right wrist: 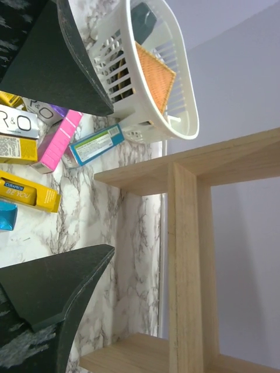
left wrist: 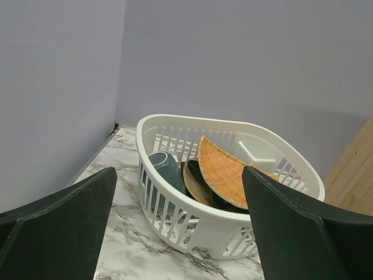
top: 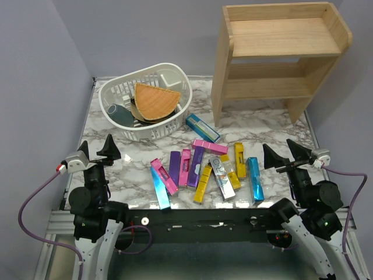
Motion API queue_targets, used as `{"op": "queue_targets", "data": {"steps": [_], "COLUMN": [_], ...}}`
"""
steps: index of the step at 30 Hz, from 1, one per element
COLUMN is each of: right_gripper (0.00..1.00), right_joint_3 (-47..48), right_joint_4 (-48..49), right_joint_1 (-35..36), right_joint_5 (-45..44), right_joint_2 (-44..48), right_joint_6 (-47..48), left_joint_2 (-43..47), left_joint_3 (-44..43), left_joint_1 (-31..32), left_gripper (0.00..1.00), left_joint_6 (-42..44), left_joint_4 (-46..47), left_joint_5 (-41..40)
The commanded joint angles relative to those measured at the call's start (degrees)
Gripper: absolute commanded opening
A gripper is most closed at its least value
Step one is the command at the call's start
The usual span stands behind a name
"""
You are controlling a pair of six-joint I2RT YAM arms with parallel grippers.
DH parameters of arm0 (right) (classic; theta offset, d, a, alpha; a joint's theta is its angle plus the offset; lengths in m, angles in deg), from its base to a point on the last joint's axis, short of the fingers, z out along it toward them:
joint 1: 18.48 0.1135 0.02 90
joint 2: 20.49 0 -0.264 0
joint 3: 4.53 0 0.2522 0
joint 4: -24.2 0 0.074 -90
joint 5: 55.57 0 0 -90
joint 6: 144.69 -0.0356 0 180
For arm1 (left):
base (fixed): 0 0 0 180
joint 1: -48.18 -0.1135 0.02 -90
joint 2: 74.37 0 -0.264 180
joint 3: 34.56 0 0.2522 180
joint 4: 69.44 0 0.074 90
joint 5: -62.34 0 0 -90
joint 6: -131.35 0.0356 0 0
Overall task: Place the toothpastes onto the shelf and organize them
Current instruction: Pick up the toothpaste from the center of the board.
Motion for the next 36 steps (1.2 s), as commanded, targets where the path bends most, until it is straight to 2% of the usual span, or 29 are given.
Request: {"op": "queue_targets", "data": {"steps": [1, 7, 11, 15, 20, 23, 28, 30, 35, 36], "right_gripper": [1.0, 1.0, 1.0, 1.0, 1.0, 1.0, 1.0, 1.0, 1.0, 1.0], "right_joint_3": [2.62, 6.65, 13.15, 19.04, 20.11, 17.92, 9.59, 6.94, 0.53, -0.53], "right_joint_4": [-1.9, -5.58, -11.73, -19.28, -20.97, -18.26, -7.72, -2.46, 8.63, 13.96], "right_joint_1": [0.44, 0.44, 0.44, 0.44, 0.44, 0.52, 1.57, 3.5, 17.82, 20.1], "right_joint_5": [4.37, 6.11, 14.01, 18.25, 26.76, 30.28, 33.46, 30.92, 19.94, 16.79], "right_joint_2": [10.34, 2.79, -7.92, -18.56, -28.58, -30.88, -34.75, -35.97, -41.42, -42.13], "right_joint_6": [-1.06, -3.44, -4.22, -5.71, -8.96, -11.08, -15.55, -16.53, -17.15, -17.32], "left_joint_2": [4.91, 4.56, 3.94, 3.24, 2.89, 2.8, 1.4, -0.7, -8.43, -9.49], "left_joint_3": [-2.15, -3.29, -5.4, -6.63, -6.81, -6.29, -6.28, -6.11, -7.42, -7.77], "left_joint_1": [-0.31, -0.23, -0.23, -0.23, -0.23, -0.23, -0.23, -0.31, -0.31, -0.31], "left_gripper": [0.99, 0.99, 0.99, 0.99, 0.99, 0.99, 0.99, 0.99, 0.99, 0.99], "left_joint_6": [-0.9, -1.96, -3.45, -4.33, -5.47, -5.65, -6.53, -7.23, -7.76, -7.5], "left_joint_4": [-0.85, -3.22, -7.09, -11.13, -14.04, -14.04, -14.48, -14.48, -17.81, -18.6], "left_joint_5": [-1.39, -0.95, -2.0, -1.83, -0.34, 2.56, 4.32, 4.67, 5.2, 5.03]}}
